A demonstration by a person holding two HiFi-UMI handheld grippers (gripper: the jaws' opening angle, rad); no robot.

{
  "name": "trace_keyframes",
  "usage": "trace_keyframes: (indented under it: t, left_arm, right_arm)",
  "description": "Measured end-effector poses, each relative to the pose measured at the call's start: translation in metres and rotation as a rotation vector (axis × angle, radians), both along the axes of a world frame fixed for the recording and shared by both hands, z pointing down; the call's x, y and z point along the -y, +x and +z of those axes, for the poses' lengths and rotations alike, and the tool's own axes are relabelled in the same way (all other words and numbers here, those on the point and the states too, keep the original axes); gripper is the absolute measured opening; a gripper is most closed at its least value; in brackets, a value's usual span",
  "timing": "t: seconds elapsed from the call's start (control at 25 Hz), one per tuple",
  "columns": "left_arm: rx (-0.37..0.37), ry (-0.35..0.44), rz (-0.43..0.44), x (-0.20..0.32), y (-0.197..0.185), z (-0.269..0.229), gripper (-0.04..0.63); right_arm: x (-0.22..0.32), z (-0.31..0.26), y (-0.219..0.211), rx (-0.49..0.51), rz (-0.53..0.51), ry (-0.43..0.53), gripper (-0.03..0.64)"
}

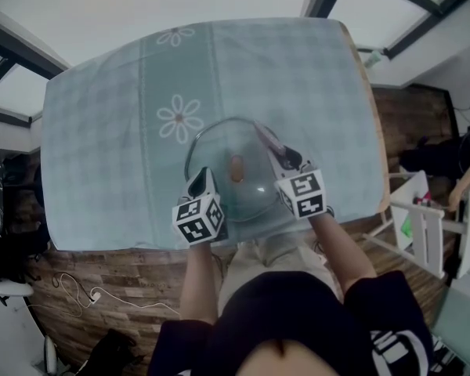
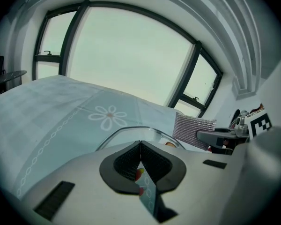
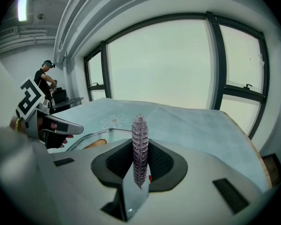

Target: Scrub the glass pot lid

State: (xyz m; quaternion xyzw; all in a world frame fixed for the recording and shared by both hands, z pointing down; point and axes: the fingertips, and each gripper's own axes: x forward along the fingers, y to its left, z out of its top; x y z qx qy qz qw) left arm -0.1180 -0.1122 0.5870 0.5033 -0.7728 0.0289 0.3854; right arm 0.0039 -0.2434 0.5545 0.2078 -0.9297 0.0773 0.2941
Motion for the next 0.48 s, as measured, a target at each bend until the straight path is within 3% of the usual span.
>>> trace_keyframes:
  t: [0.48]
  left_arm:
    - [-0.021,-0.032,0.009,0.009,-0.007,0.020,0.000]
  right_arm:
    - [0.015,0.018,-0.026,-0.122,-0.113,0.128,0.080]
